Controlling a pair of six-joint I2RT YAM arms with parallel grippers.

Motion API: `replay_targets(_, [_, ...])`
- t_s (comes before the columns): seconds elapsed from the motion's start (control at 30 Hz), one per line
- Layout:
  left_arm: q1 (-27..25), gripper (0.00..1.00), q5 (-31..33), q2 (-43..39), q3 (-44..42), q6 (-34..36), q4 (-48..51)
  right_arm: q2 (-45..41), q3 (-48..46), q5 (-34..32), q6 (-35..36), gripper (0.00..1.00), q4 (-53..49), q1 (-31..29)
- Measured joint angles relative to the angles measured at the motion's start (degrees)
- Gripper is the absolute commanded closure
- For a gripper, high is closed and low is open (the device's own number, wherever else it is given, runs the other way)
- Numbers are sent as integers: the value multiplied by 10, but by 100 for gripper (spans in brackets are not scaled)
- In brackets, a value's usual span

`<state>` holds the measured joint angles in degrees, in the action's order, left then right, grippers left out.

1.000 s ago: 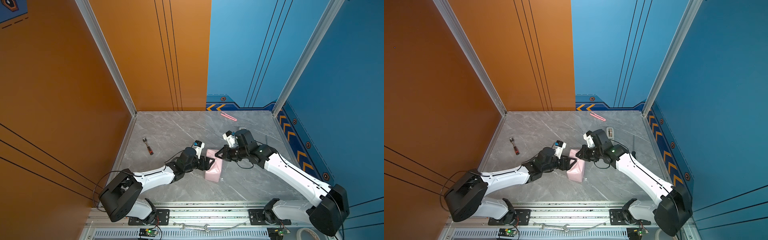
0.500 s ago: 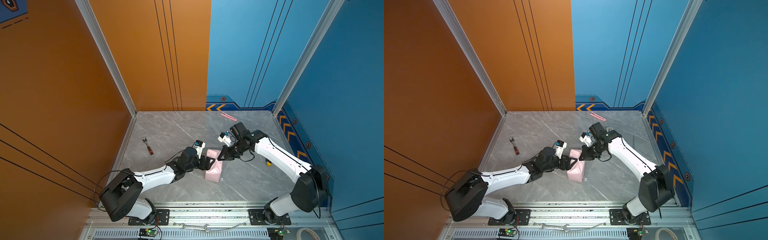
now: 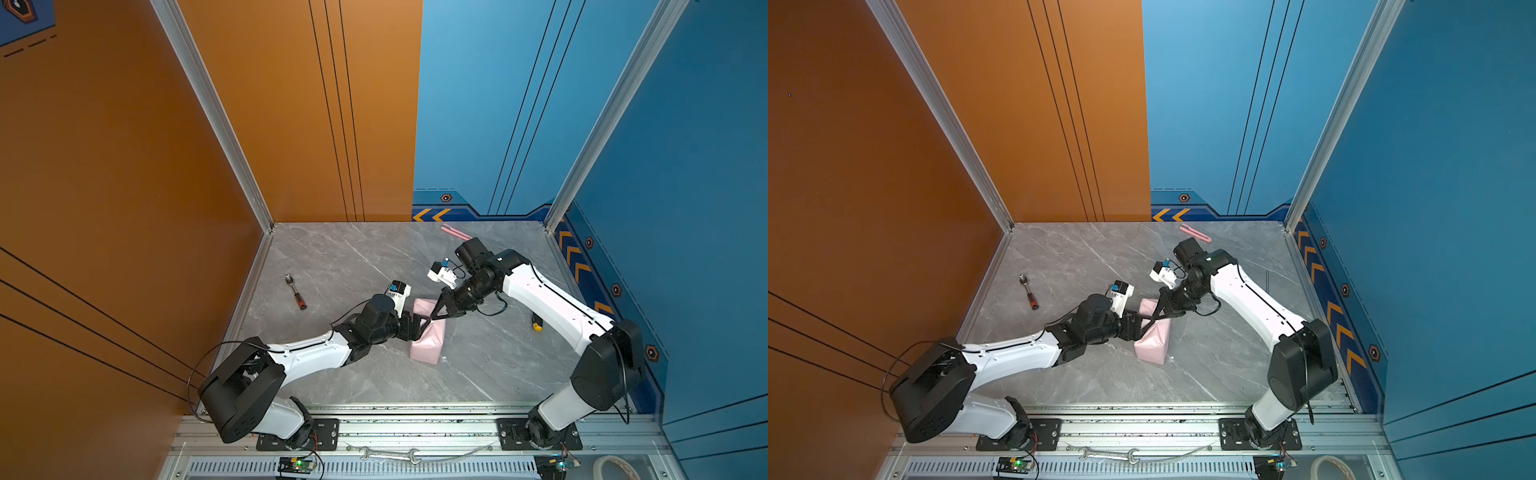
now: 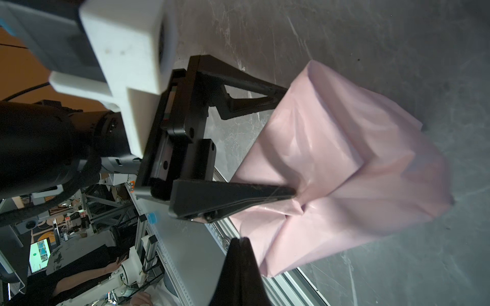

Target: Wrap the gift box in paper

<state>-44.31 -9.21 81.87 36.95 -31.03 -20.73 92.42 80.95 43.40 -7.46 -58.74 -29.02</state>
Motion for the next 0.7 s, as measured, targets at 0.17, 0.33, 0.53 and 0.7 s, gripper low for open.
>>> replay_targets(0.17, [0, 19, 2, -1, 0, 0, 2, 32, 3, 2, 14, 100, -16, 3])
replay_targets(0.33, [0, 19, 2, -1, 0, 0, 2, 45, 3, 2, 17, 100, -37, 12])
replay_targets(0.53, [0, 19, 4, -3, 0, 0, 5, 61, 3, 0, 17, 100, -58, 22])
replay_targets(0.7, [-2, 19, 10, -5, 0, 0, 8, 79, 7, 3, 15, 100, -70, 28])
